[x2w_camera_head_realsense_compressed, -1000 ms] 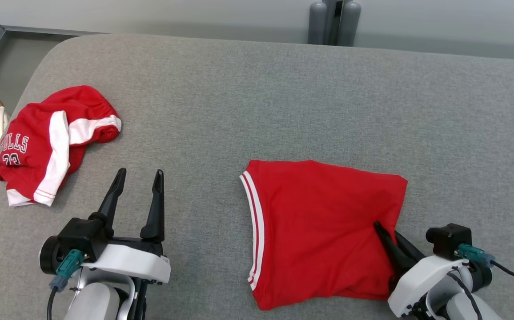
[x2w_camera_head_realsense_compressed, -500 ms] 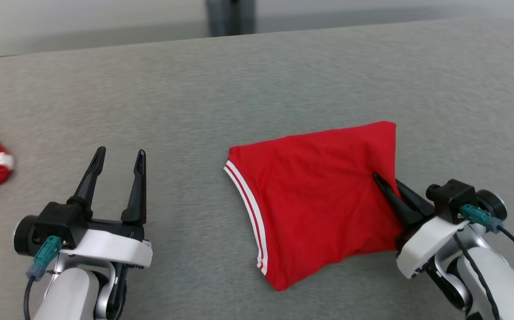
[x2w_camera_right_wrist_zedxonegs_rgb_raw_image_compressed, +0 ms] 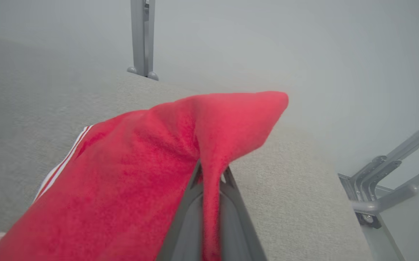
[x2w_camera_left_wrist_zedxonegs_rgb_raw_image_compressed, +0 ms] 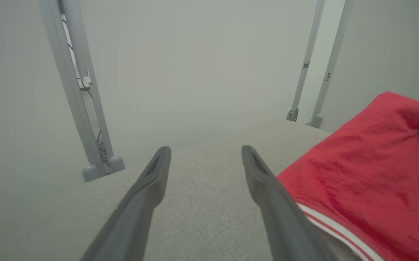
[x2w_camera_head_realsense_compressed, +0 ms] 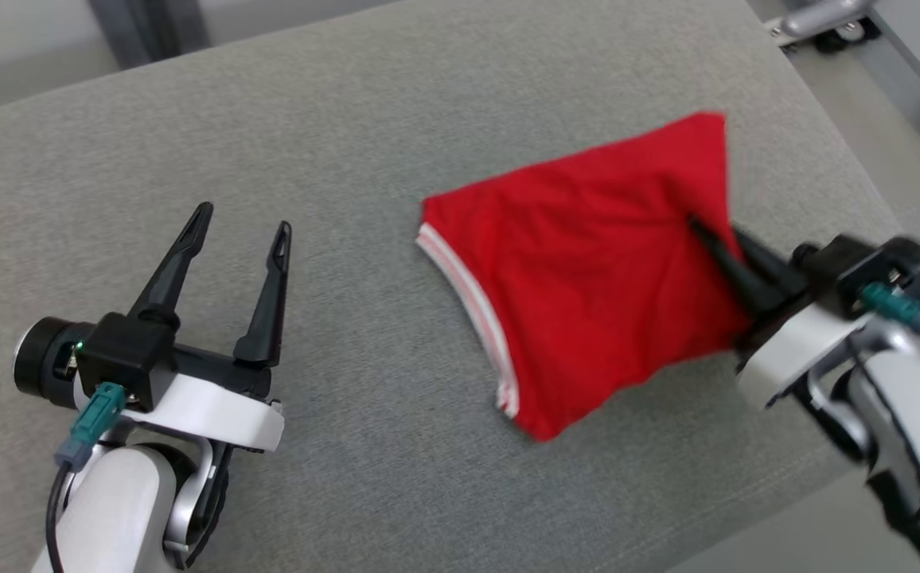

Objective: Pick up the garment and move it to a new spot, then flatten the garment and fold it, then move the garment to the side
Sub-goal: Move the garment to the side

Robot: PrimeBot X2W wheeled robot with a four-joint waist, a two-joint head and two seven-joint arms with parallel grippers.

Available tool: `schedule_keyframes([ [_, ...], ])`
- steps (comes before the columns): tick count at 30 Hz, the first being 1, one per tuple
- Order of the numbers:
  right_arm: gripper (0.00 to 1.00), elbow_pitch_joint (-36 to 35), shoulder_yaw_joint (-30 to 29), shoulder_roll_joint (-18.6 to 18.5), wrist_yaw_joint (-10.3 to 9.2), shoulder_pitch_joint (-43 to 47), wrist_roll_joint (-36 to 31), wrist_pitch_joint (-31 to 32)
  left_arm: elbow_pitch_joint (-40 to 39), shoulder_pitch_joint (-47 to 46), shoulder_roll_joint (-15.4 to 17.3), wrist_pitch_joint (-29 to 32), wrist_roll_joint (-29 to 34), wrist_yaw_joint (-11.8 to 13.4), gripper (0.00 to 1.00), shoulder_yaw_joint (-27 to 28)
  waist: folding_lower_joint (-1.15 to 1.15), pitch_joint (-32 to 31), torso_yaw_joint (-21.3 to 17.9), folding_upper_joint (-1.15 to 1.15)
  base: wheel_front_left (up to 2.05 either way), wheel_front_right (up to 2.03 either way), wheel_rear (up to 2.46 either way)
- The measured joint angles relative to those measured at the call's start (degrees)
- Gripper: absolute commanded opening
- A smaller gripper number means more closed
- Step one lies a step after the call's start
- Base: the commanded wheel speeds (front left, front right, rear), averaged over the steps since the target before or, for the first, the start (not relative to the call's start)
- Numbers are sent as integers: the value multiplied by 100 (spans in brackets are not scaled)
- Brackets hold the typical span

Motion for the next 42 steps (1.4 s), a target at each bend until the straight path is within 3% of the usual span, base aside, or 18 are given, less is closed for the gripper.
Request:
schedule_keyframes([
  [8,0,1001,-20,-648,0,-1148,103,-293,-282,-202,76,229,131,-42,100,-193,0,407,-179,0,0,0,0],
  [16,0,2139,18,-923,0,-1900,274,-414,-315,-368,68,256,180,-63,100,-311,0,717,27,0,0,0,0],
  [18,85,2310,32,-909,0,-1974,353,-438,-281,-369,68,236,178,-62,100,-311,0,776,75,0,0,0,0],
  [19,100,2384,-31,-892,0,-1997,367,-450,-269,-372,52,231,175,-59,100,-311,0,800,96,0,0,0,0],
  [24,100,2435,-533,-855,0,-2076,335,-470,-166,-403,-38,158,90,-47,100,-320,0,789,169,0,0,0,0],
  [31,100,1410,-1656,-612,0,-1396,30,-478,29,-333,-110,-8,-111,16,100,-224,0,500,315,0,0,0,0],
  [37,100,401,-2228,-102,0,-553,-151,-479,174,-104,-189,-225,-281,122,100,-65,0,168,469,0,0,0,0],
  [40,100,-224,-2564,250,0,100,-259,-480,204,3,-278,-352,-423,202,100,19,0,-64,711,0,0,0,0],
  [41,100,-611,-2735,530,0,645,-371,-480,241,153,-285,-396,-487,237,100,53,0,-262,926,0,0,0,0],
  [42,100,-611,-2735,530,0,645,-371,-480,241,153,-285,-396,-487,237,100,53,0,-262,926,0,0,0,0],
])
